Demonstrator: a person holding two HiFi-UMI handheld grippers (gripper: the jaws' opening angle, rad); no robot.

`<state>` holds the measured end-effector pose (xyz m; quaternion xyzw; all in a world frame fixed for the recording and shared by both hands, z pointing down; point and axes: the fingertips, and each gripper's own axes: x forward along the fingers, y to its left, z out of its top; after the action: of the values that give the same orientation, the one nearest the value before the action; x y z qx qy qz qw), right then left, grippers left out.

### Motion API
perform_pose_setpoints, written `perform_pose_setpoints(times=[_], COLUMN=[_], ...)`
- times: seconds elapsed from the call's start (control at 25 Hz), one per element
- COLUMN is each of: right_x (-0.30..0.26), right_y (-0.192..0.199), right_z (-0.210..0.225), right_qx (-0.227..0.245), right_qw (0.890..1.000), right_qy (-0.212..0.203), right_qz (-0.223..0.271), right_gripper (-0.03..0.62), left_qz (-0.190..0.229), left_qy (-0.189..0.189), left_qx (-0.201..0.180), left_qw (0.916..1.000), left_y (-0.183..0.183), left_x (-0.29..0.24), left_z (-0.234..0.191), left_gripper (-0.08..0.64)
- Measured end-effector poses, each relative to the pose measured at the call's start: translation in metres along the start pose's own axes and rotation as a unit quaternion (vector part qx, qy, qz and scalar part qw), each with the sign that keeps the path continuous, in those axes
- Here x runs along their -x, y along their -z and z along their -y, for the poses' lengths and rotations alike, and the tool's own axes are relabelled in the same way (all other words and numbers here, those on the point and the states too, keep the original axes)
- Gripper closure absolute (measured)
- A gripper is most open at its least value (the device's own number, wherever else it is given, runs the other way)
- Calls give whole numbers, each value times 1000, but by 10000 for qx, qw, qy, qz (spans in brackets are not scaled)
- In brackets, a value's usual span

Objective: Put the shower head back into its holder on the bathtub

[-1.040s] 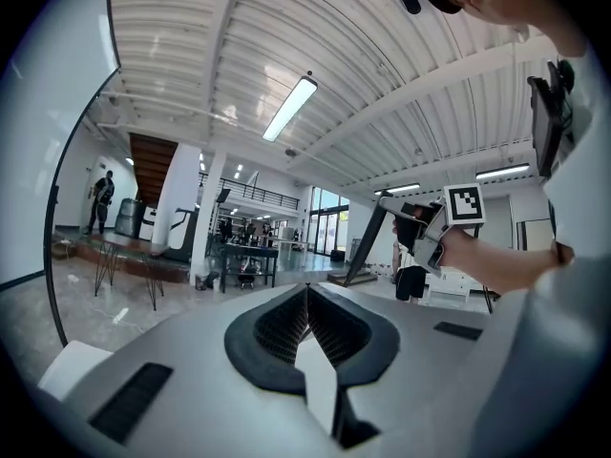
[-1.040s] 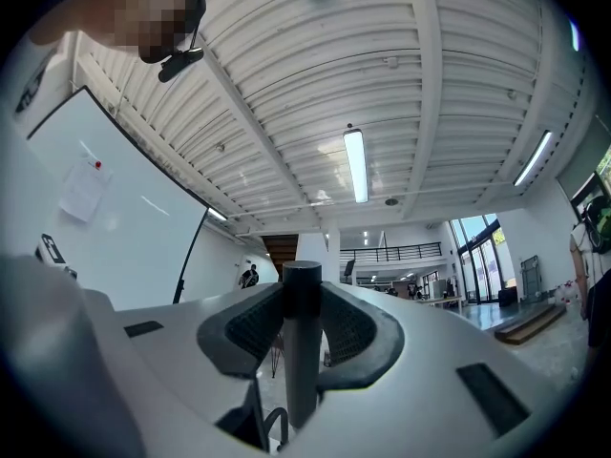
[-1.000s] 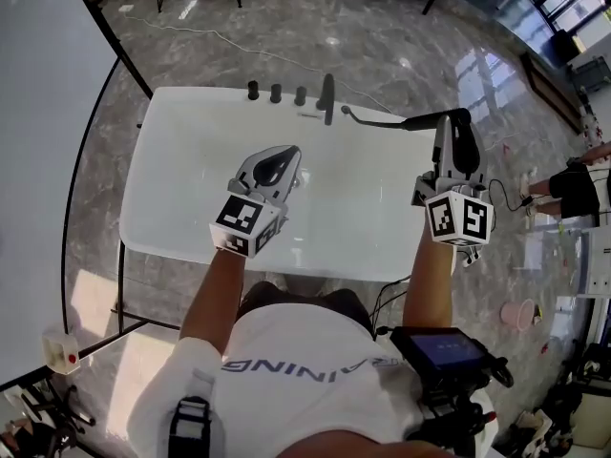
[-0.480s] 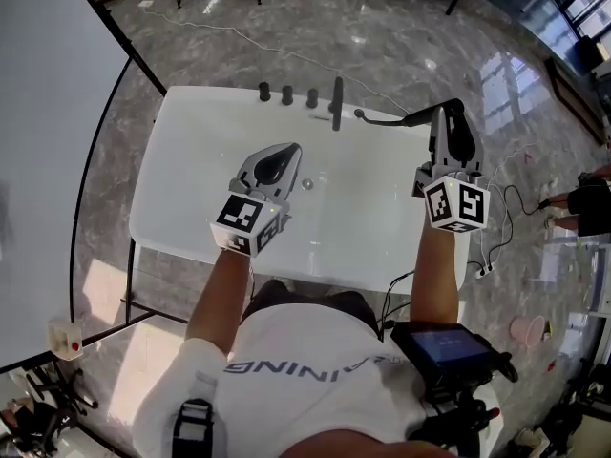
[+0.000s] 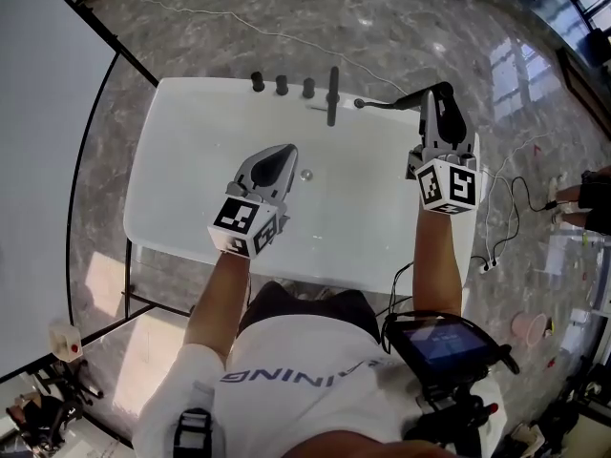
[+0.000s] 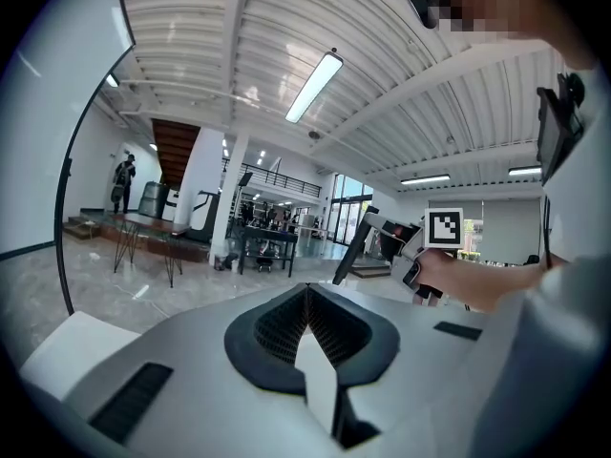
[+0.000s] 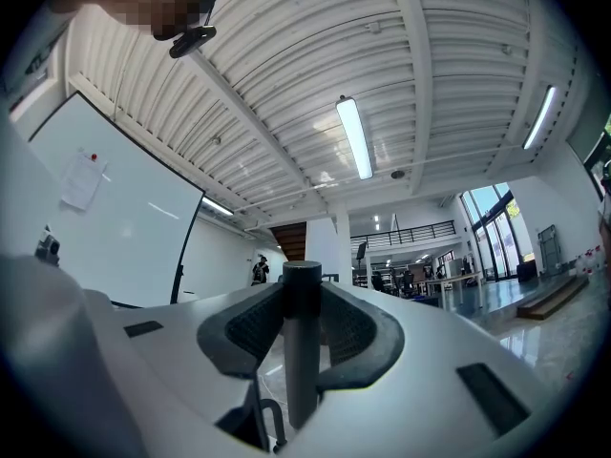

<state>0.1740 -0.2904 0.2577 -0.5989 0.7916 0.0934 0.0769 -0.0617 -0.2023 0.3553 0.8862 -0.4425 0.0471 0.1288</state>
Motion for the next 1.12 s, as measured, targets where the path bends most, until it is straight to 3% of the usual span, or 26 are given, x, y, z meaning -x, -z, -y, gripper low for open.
perform_pose_setpoints(times=[0.48,1.12], right_x=[-47,-95], right_y=[91,198], right_z=[14,23], right_qx=[-313,-19], right_qw=[9992,9975], right_qy=[-59,-165], right_qz=[-220,-686], right_gripper=[469,469], left_qz=[-138,-318], left_qy=[-118,-251], left_qx=[15,104], left_qw=[9998,9991], left_y=[36,87], left_x=[-36,-59], left_z=[-23,-52], left_gripper=[545,543])
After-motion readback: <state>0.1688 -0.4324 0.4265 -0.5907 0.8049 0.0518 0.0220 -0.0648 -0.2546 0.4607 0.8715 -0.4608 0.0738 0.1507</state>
